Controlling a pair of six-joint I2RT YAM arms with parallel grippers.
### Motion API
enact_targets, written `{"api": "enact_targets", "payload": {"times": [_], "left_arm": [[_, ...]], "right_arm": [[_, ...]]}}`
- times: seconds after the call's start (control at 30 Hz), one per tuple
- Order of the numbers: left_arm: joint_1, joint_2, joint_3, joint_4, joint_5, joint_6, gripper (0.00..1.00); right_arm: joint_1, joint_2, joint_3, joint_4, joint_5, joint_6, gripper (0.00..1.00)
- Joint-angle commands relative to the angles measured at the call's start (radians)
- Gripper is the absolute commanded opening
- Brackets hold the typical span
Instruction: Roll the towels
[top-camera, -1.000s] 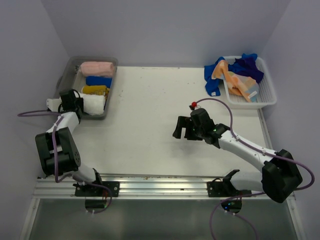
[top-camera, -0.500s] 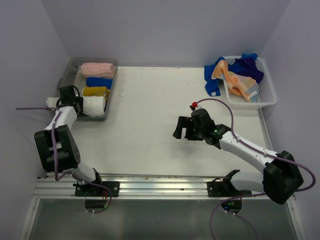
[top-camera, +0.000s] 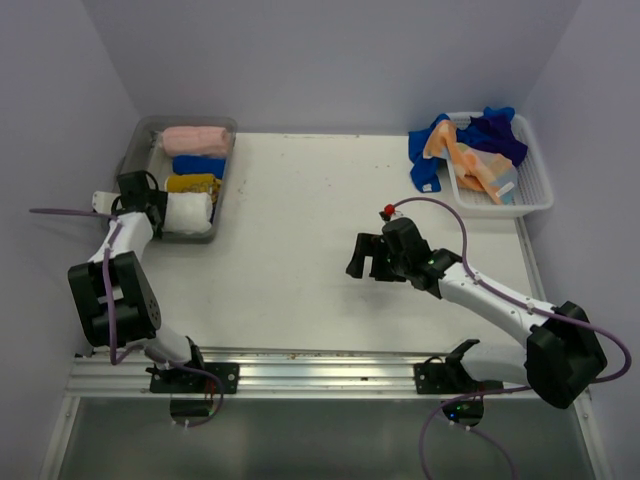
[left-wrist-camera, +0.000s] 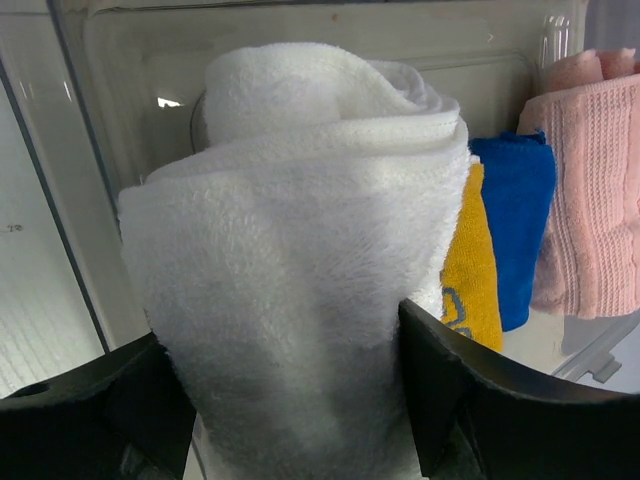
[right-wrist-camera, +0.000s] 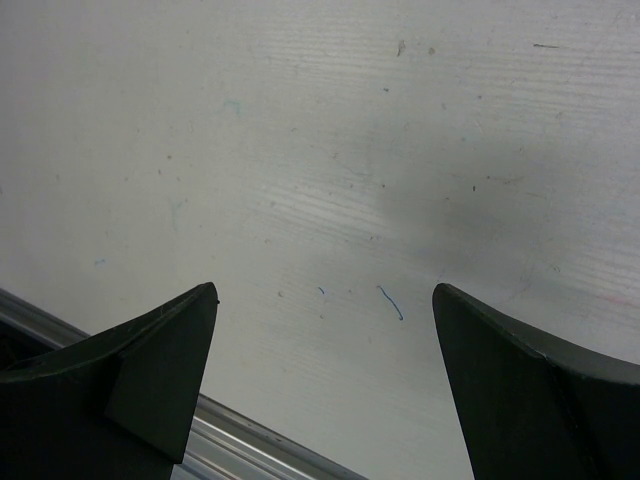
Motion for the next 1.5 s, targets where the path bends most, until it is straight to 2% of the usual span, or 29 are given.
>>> {"api": "enact_targets", "payload": {"times": [0.0, 0.2, 0.27, 0.3, 0.67, 0.97, 1.17, 1.47], "left_arm": [[0.004, -0.025, 0.065, -0.081, 0.010, 0.072, 0.74], [0.004, -0.004, 0.226, -0.241, 0.003, 0.103, 0.91], [0.005, -0.002, 0.245, -0.263, 0.000, 0.107, 0.99], [0.004, -0.002, 0.255, -0.276, 0.001, 0.109, 1.00], [0.004, -0.059, 0.259, -0.293, 0.064, 0.146, 1.00], [0.004, -0.009, 0.199, -0.379, 0.041, 0.167, 1.00], [0.004, 0.053, 0.304, -0.536, 0.036, 0.222, 1.00], [0.004, 0.084, 0.444, -0.606, 0.209, 0.345, 1.00]], "right_arm": [[0.001, -0.023, 0.004, 0.040, -0.019, 0.000, 0.92], [0.000, -0.011, 0.010, 0.050, -0.026, -0.003, 0.92], [0.000, -0.006, 0.011, 0.051, -0.027, -0.003, 0.92], [0.000, -0.005, 0.013, 0.053, -0.029, -0.005, 0.92], [0.001, 0.001, 0.004, 0.066, -0.033, -0.006, 0.92], [0.000, 0.012, 0.008, 0.074, -0.044, -0.012, 0.92], [0.000, 0.023, 0.010, 0.080, -0.056, -0.012, 0.92], [0.000, 0.034, 0.017, 0.090, -0.067, -0.009, 0.92]]}}
